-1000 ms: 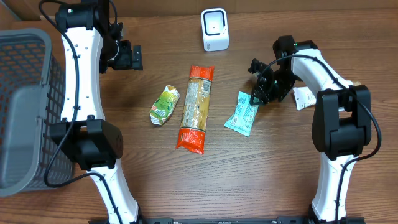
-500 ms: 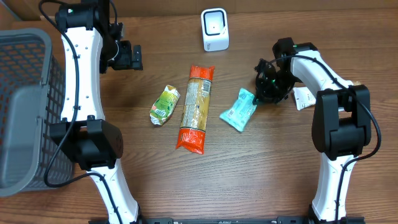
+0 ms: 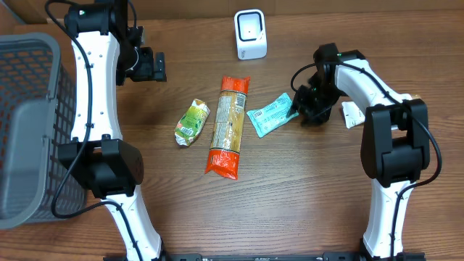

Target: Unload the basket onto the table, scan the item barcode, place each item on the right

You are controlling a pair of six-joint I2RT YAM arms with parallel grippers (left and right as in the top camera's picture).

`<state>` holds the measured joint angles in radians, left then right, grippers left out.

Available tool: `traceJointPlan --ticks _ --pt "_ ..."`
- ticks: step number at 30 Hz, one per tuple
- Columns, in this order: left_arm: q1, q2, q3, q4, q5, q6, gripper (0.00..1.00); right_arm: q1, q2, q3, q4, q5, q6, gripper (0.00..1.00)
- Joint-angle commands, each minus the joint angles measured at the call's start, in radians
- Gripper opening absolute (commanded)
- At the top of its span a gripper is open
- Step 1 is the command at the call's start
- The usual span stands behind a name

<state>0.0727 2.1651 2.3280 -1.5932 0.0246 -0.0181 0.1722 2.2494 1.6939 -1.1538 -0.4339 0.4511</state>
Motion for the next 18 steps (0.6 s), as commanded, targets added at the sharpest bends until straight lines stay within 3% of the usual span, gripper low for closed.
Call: traceJointPlan --ticks 1,8,18 --pt "-0.002 0.008 -0.003 0.001 -0.006 0.019 0.99 0.000 -0.003 0.029 -0.043 0.014 -0.207 0.57" --pt "-0.002 0.008 -0.003 0.001 -0.006 0.019 1.00 -0.049 -0.003 0.147 -0.101 0.029 -0.577 0.63" --pt "-0.002 0.008 -0.003 0.001 -0.006 0.019 0.99 -0.044 0.021 0.082 0.066 -0.083 -0.752 0.72"
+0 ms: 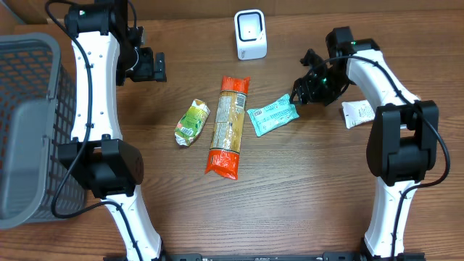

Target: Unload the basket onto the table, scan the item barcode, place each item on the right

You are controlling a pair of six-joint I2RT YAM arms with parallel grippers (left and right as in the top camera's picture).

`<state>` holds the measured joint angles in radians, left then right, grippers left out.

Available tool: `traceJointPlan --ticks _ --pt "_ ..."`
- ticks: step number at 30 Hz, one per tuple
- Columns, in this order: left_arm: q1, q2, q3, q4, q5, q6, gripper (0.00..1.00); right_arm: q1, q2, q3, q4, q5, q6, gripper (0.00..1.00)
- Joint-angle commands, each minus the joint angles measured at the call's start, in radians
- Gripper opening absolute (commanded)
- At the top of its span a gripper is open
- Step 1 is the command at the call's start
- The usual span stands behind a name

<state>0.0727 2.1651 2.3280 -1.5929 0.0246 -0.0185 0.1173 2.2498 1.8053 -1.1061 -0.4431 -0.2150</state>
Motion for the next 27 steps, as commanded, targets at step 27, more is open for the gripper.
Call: traceJointPlan --ticks 27 --pt "-0.002 0.008 -0.003 0.001 -0.006 0.019 1.00 0.091 0.137 -0.084 0.126 -0.156 0.163 0.56"
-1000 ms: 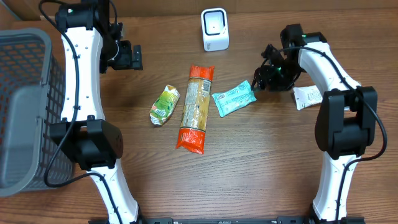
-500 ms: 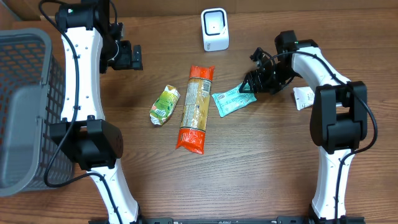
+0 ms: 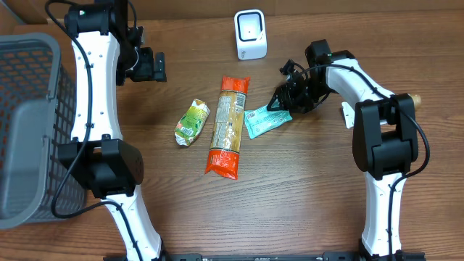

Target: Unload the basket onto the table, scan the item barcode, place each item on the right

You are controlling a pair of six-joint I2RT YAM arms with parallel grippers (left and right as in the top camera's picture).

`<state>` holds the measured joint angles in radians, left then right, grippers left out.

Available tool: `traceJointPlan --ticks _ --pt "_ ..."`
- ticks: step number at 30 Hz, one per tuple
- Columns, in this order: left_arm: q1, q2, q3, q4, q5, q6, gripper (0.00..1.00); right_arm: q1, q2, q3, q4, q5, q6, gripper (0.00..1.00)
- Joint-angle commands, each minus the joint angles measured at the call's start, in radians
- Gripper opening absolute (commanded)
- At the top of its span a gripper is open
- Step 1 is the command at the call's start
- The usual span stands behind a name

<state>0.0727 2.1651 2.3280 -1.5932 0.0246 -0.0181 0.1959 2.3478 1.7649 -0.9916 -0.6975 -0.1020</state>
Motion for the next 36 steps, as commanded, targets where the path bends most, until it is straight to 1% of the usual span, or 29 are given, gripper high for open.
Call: traceJointPlan --ticks 1,2,4,5,11,17,22,28,36 --pt "-0.002 0.008 -0.003 0.001 -0.006 0.019 1.00 0.013 0.039 -0.044 0.014 0.098 0.050 0.56" --pt "-0.002 0.008 -0.003 0.001 -0.006 0.019 1.00 0.013 0.039 -0.044 0.015 0.098 0.050 0.51" --pt "-0.002 0.008 -0.003 0.001 -0.006 0.019 1.00 0.013 0.039 -0.044 0.016 0.097 0.051 0.37" --pt "-0.002 0.008 -0.003 0.001 -0.006 0.019 0.99 0.013 0.039 -0.044 0.018 0.093 0.051 0.29" --pt "-0.002 0.008 -0.003 0.001 -0.006 0.019 0.99 0.013 0.039 -0.043 0.012 0.056 0.050 0.04" --pt "-0.002 0.008 -0.003 0.001 -0.006 0.019 1.00 -0.016 0.038 -0.021 -0.050 -0.054 0.048 0.04" --pt "-0.002 0.008 -0.003 0.001 -0.006 0.019 1.00 -0.050 0.005 0.021 -0.155 -0.163 -0.049 0.04" --pt "-0.002 0.008 -0.003 0.001 -0.006 0.019 0.99 -0.062 -0.128 0.028 -0.231 -0.172 -0.056 0.04" --pt "-0.002 0.008 -0.003 0.001 -0.006 0.019 1.00 -0.062 -0.374 0.028 -0.225 -0.172 -0.056 0.04"
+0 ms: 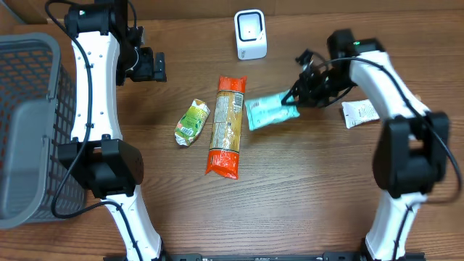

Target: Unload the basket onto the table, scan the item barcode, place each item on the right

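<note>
A teal snack packet (pixel 265 113) lies just right of the orange packet, its right end raised and blurred. My right gripper (pixel 293 98) is shut on that right end. The white barcode scanner (pixel 251 34) stands at the back of the table, up and to the left of the packet. My left gripper (pixel 155 67) hangs at the back left, far from the packet, with nothing in it. Whether its fingers are apart cannot be made out.
A long orange pasta packet (pixel 228 127) lies mid-table, with a green packet (pixel 192 122) to its left. A white packet (pixel 359 112) lies on the right, under the right arm. A grey mesh basket (pixel 29 123) fills the left edge.
My right gripper has moved a little right and back, and the teal packet has come with it. The packet's right end now looks lifted. The left arm has not moved.
My right gripper was low at the teal packet's right end, then drew back to the right of it. It then reached in over that end, pushing the packet slightly left. Now it holds the packet by that end. The left arm stayed still throughout.
</note>
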You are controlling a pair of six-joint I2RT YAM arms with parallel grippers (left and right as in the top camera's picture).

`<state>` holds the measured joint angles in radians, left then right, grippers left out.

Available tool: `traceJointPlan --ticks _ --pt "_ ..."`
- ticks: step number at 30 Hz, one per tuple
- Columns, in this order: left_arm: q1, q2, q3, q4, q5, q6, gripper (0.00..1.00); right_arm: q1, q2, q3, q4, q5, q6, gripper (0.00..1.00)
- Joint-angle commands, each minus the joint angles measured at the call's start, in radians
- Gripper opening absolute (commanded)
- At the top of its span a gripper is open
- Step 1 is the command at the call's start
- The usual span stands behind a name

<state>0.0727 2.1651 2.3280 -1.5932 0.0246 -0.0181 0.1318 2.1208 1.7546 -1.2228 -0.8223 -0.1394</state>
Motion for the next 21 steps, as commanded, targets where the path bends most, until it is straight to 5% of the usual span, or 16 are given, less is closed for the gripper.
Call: traceJointPlan --ticks 1,15,21 --pt "-0.002 0.008 -0.003 0.001 -0.006 0.019 1.00 0.002 -0.179 0.039 0.011 -0.047 -0.018 0.04" --pt "-0.002 0.008 -0.003 0.001 -0.006 0.019 1.00 0.003 -0.443 0.039 0.058 0.077 0.076 0.04" --pt "-0.002 0.008 -0.003 0.001 -0.006 0.019 1.00 0.065 -0.443 0.039 0.144 0.443 0.178 0.04"
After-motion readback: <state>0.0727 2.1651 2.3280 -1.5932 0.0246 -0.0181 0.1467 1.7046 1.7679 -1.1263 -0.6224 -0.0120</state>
